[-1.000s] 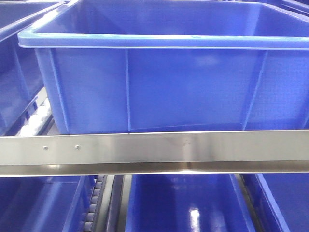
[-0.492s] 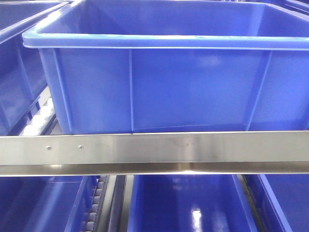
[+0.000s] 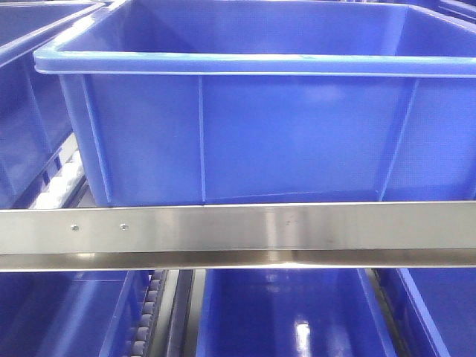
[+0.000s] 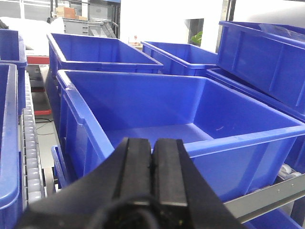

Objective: Grab silver tray and place in blue box

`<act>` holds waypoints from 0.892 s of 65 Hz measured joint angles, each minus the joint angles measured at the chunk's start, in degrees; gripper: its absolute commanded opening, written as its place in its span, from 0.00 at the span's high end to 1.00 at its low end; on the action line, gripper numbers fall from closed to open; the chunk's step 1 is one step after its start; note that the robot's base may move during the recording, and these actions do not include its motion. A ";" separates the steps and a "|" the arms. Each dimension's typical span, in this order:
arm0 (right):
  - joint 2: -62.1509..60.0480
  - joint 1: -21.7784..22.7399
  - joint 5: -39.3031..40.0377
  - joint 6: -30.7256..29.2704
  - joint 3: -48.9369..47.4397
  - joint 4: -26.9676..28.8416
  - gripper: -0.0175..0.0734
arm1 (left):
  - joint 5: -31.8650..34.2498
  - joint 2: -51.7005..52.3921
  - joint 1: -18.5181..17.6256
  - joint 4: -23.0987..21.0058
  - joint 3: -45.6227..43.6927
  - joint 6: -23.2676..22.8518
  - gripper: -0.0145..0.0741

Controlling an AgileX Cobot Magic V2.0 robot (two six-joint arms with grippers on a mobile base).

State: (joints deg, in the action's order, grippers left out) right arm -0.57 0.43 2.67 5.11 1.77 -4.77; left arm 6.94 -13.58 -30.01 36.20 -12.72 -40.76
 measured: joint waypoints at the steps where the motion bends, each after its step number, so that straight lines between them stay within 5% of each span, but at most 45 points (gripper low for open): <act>1: 0.00 0.00 0.00 0.00 0.00 0.00 0.75 | 0.00 0.00 0.00 0.00 0.00 0.00 0.94; 16: 0.00 0.00 0.00 0.00 0.00 0.00 0.75 | -1.19 0.43 0.41 -1.57 0.04 2.55 0.94; 19: 0.00 0.00 0.00 0.00 0.00 0.00 0.75 | -2.78 1.50 1.33 -5.73 0.04 7.50 0.94; 27: 0.00 0.00 0.00 0.00 0.00 0.00 0.75 | -6.94 5.85 5.88 -23.76 0.04 35.79 0.94; 34: 0.00 0.00 0.00 0.00 0.00 0.00 0.75 | -8.11 9.47 11.45 -34.54 0.27 48.59 0.94; 42: 0.00 0.00 0.00 0.00 0.00 0.00 0.75 | -8.11 12.42 18.42 -37.46 2.91 51.02 0.94; 58: 0.00 0.00 0.00 0.00 0.00 0.00 0.75 | -6.94 14.18 26.72 -36.88 10.70 43.92 0.94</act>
State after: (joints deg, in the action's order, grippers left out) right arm -0.57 0.43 2.67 5.11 1.77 -4.77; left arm 0.00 0.60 -3.29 -0.67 -2.02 3.16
